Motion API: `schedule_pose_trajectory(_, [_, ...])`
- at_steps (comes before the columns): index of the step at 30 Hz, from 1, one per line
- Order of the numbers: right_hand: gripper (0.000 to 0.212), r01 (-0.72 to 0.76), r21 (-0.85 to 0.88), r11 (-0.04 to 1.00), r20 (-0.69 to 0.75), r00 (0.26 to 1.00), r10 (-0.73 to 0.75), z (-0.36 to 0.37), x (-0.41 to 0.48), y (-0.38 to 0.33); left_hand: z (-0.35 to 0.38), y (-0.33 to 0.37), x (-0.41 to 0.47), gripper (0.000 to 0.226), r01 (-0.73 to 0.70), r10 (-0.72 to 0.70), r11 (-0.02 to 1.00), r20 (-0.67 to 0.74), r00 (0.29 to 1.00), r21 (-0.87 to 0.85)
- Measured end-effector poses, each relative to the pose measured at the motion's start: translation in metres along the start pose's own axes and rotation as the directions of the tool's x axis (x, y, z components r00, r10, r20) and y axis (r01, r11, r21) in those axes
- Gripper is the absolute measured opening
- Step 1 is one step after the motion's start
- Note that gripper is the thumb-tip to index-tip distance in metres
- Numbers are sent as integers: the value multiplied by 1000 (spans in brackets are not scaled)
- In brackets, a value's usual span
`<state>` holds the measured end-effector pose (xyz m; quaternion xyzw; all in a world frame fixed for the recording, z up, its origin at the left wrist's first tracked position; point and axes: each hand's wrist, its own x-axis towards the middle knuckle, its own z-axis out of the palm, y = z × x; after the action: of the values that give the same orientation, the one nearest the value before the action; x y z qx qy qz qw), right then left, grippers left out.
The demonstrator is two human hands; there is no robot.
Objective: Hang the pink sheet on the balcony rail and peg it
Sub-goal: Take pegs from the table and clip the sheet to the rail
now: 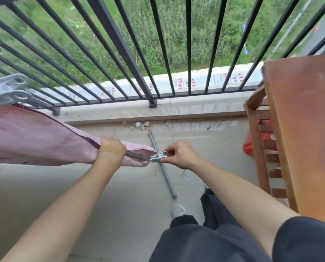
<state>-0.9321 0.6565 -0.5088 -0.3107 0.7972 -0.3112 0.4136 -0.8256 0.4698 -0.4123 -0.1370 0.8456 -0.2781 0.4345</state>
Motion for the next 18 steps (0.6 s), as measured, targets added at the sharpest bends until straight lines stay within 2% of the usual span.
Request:
schedule_pose_trajectory(2, [23, 1, -4, 1000, 6, 1000, -1, 5, 4, -4, -9, -2, 2, 36, -8, 6, 996, -18, 1000, -84])
schedule_pose_trajectory(4, [25, 13, -23, 1000, 4, 1000, -13, 9, 7, -6, -21, -4, 2, 52, -20, 22, 979, 8, 1000, -204])
schedule_pose_trajectory(6, [26, 22, -46, 999, -21, 1000, -23, 12, 10, -7, -29, -6, -2, 74, -31, 44, 924, 25, 999, -382])
schedule_pose_trajectory(11, [26, 58, -77, 995, -62, 996, -63, 14, 21, -14, -25, -15, -3, 85, 5, -13, 753, -7, 1000, -658])
schedule_pose_trajectory(14, [25, 97, -110, 989, -34, 994, -102, 20, 29, -25, -22, -15, 0, 77, 29, -42, 700, 0, 999, -713])
schedule_pose_trajectory(17, [26, 111, -117, 987, -22, 993, -114, 32, 39, -37, -12, -16, 9, 36, -20, -32, 714, -61, 998, -700])
schedule_pose_trajectory(18, [25, 109, -101, 989, -25, 993, -112, 36, 42, -41, -7, -16, 11, 28, -33, -32, 715, -81, 996, -699])
